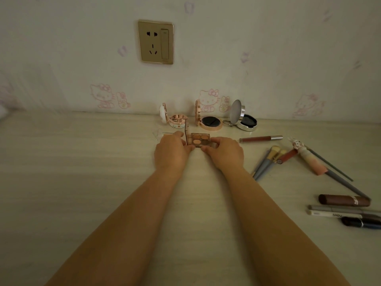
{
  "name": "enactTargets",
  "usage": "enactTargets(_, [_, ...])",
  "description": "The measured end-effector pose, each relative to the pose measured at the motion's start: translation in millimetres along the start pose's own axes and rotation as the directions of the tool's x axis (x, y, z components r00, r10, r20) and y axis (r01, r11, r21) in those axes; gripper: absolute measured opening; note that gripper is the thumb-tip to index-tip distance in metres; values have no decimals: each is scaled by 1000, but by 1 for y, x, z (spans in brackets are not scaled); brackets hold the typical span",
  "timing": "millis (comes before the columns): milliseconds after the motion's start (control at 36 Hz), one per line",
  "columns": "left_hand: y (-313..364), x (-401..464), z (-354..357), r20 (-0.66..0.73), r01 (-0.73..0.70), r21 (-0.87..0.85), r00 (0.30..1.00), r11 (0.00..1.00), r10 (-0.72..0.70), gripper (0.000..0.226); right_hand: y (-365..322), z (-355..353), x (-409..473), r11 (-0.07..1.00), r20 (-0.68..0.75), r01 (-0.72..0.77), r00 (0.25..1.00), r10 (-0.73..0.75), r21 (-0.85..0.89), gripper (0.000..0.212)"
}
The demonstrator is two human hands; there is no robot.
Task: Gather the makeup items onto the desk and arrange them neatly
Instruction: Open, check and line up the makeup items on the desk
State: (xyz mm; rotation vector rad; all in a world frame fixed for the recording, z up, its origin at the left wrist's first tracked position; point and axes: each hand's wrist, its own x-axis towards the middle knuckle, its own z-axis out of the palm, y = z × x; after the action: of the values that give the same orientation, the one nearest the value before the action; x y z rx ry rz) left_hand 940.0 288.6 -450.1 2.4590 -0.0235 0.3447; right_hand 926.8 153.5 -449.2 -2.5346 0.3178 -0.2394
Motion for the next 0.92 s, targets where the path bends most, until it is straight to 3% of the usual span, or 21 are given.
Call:
enactTargets(56, [0, -5, -2, -34, 18, -73, 999, 997, -21, 48, 0, -4, -4, 998, -52, 5, 999, -1, 64, 43])
enactTargets(139, [5, -14, -6, -134, 8, -129, 991, 992, -26, 38, 4, -17, -13, 989, -175, 23, 985, 3, 149, 31])
enactTargets(222, [14, -25, -5, -168, -109, -134, 982, 985, 85, 23, 15, -31, -23, 979, -271, 31, 962, 25, 201, 28])
enactTargets(444, [70, -55, 22, 60, -414, -116, 904, 903, 423, 13, 50, -60, -41, 966, -373, -59, 915, 154, 252, 31])
enactTargets(667, [115, -70, 59, 227, -495, -121, 830, 861, 509, 24, 89, -91, -53, 925, -342, -179, 891, 297, 336, 35])
enactTargets(778, [129, -73, 70, 299, -528, -30, 806, 849, 511, 29, 106, -95, -49, 944, -327, -207, 901, 286, 257, 41])
enactTargets(917, [129, -74, 80, 300, -504, -3, 824, 864, 481, 29, 116, -95, -44, 968, -215, -249, 947, 240, -14, 43])
